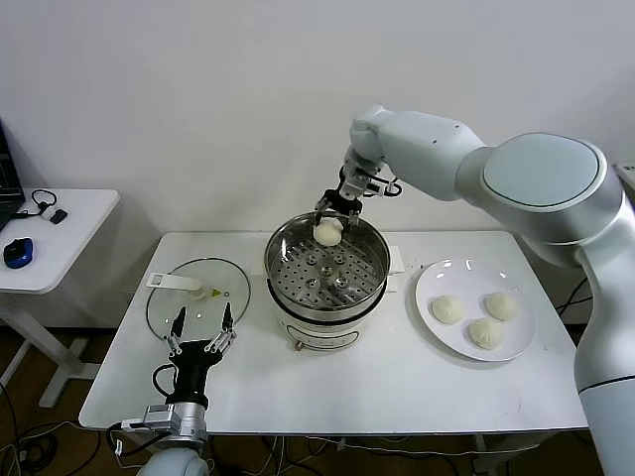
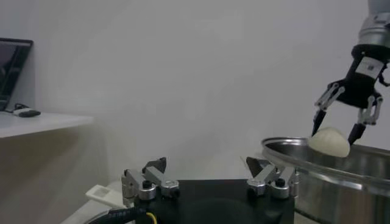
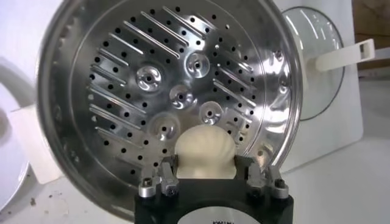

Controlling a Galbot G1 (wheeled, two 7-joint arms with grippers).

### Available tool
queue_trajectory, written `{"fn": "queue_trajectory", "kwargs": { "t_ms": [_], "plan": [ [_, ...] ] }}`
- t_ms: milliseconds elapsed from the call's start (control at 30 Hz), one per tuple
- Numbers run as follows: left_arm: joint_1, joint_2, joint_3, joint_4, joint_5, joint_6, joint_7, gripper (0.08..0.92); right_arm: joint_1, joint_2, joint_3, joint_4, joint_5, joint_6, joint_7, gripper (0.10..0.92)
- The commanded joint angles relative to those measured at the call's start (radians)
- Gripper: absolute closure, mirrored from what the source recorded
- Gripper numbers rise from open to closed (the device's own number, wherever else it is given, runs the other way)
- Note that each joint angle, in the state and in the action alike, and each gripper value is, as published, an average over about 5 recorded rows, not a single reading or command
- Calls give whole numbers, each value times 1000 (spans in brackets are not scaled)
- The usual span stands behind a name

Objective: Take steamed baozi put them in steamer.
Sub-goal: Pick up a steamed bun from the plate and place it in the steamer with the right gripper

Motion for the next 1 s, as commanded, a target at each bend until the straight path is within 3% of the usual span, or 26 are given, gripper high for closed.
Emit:
{"fn": "queue_trajectory", "kwargs": {
  "t_ms": [33,1000],
  "plan": [
    [-1,1,-1,1,-2,-1,0,177,-40,35,1,-46,-14,49,-3,397],
    [-13,2,-9,7,-11,-6,-1,177,-106,50,62,-127,-70,49,-5,397]
  ]
}}
